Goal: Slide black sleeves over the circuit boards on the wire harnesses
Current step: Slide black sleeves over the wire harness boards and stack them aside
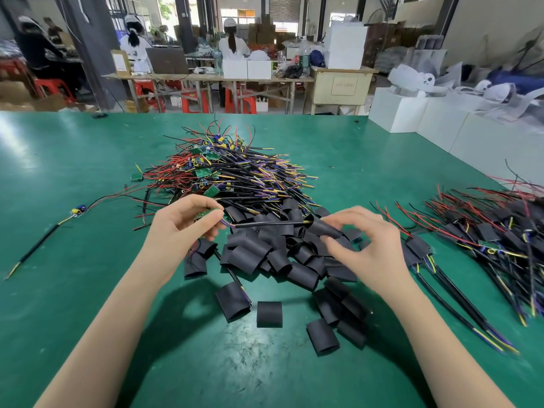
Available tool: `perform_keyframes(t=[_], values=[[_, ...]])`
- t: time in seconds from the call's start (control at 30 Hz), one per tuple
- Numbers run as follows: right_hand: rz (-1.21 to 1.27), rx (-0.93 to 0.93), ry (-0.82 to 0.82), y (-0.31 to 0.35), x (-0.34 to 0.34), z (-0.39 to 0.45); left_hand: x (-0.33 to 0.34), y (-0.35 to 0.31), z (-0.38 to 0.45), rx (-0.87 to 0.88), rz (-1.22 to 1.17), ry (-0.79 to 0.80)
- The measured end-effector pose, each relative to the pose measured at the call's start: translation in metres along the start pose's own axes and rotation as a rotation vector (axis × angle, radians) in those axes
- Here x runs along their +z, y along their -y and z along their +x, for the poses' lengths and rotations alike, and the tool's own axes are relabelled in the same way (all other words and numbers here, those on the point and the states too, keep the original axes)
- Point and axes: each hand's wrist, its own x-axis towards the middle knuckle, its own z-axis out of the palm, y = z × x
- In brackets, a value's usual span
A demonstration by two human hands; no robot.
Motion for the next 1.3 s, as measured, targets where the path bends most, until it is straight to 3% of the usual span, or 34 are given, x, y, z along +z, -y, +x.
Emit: perform_keyframes(t=[0.23, 0.47, 0.83, 1.0, 1.3], values=[[-0.233, -0.082, 0.105, -0.001, 0.006, -0.004, 0.000, -0.007, -0.004, -0.019, -0.186, 0.142], [-0.222, -0.151, 0.131, 0.005, 0.013, -0.006, 0.013, -0.003, -0.008, -0.064, 0.137, 0.273], [-0.211, -0.245, 0.149, 0.016, 0.028, -0.011, 0.044, 0.005, -0.018, 0.028, 0.271, 0.287], [-0.187, -0.204, 0.133, 0.016, 0.025, -0.011, 0.039, 0.005, -0.017, -0.092, 0.148, 0.400], [-0.181, -0.167, 0.132, 0.016, 0.021, -0.010, 0.034, 0.004, -0.014, 0.015, 0.239, 0.280]])
